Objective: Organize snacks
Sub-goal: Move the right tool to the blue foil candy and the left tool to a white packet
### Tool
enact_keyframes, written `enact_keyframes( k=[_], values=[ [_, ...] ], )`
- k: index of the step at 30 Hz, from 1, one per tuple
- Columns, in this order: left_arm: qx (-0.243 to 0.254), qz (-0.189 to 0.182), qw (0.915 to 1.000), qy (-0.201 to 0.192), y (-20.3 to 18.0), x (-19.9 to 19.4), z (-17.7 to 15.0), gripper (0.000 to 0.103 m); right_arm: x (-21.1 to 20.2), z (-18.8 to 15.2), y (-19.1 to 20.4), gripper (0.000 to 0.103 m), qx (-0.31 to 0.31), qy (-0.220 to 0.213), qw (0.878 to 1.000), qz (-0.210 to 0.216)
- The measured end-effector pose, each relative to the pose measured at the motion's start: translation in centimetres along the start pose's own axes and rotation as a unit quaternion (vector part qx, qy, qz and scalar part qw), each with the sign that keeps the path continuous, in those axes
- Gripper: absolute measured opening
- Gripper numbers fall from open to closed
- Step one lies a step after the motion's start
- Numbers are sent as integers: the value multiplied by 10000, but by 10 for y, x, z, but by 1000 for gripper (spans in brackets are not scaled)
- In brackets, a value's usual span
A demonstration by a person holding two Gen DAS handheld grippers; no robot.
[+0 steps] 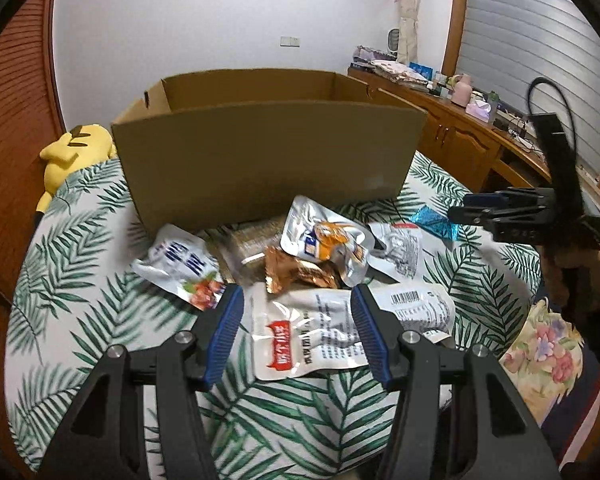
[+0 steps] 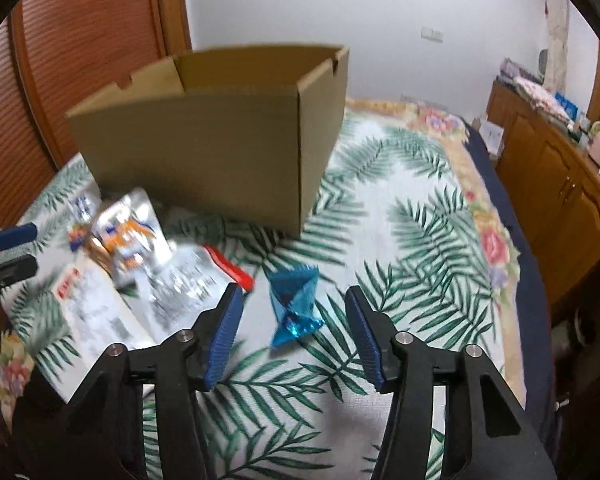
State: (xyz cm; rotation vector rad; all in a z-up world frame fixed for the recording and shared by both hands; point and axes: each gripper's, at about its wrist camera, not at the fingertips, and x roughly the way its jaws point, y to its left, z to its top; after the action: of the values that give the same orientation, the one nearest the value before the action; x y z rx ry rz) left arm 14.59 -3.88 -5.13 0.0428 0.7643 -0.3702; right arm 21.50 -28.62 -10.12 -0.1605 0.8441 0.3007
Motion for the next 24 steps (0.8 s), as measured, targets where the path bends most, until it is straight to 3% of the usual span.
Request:
enact_keyframes(
  k=[8, 13, 24],
  values=[
    [-155, -116, 9998, 80, -12, 10, -7, 56, 26, -5, -10, 50, 30, 149, 9999, 73],
    [-371, -147, 9991, 113, -17, 7, -17, 56, 36, -8, -8, 41, -158, 183, 9997, 14],
    [-873, -15, 9961, 95, -24, 18, -7, 57, 37, -12, -7, 41, -185, -30, 9998, -1]
  ],
)
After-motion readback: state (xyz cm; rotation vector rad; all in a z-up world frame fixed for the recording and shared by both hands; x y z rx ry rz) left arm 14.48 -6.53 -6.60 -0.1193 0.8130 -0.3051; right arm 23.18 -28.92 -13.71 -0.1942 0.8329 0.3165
